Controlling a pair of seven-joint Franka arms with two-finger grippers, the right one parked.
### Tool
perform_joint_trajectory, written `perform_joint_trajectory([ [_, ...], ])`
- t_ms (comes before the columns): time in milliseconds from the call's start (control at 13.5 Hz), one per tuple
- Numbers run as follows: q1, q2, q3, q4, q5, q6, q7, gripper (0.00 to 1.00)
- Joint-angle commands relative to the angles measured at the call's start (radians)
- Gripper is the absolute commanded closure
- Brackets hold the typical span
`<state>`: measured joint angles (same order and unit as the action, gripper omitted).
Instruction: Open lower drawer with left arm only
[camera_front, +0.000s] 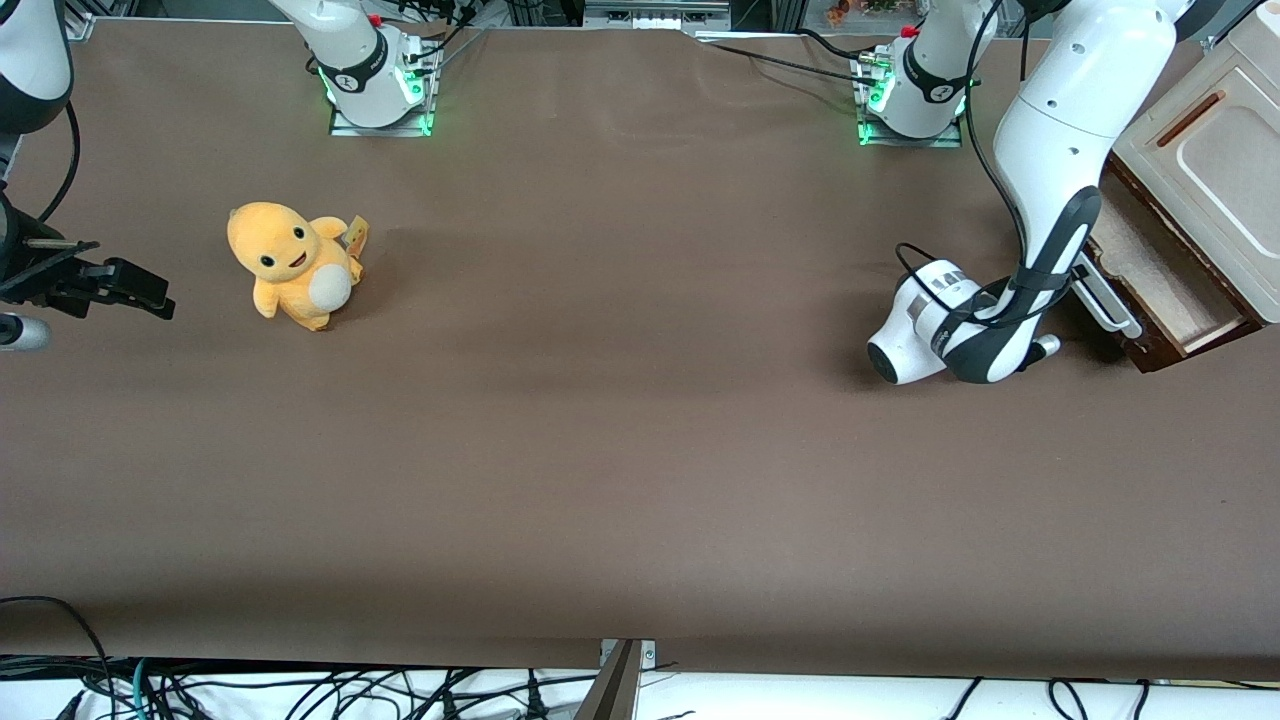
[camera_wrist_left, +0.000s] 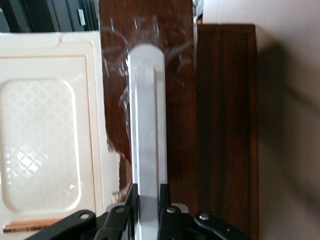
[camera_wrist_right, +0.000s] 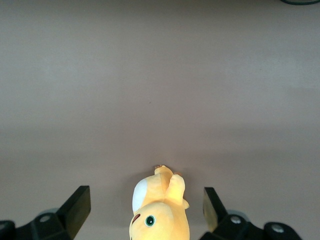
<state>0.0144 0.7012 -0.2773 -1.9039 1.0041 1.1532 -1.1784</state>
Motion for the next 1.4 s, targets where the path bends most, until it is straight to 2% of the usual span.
perform_joint_trajectory([
  [0,-0.013,-0.003,0.000,0.019,-0.038,-0.038,0.005,0.00],
  [369,0.001,-0.037,-0.011,0.020,-0.056,-0.012,0.017,0.00],
  [517,0.001,-0.046,-0.019,0.038,-0.102,-0.012,0.020,0.00],
  [739,0.041,-0.064,-0.069,0.112,-0.208,-0.007,0.071,0.00],
  [1034,0.105,-0.114,-0.097,0.247,-0.421,-0.007,0.203,0.00],
  [1330,0.111,-0.189,-0.149,0.308,-0.545,-0.006,0.271,0.00],
])
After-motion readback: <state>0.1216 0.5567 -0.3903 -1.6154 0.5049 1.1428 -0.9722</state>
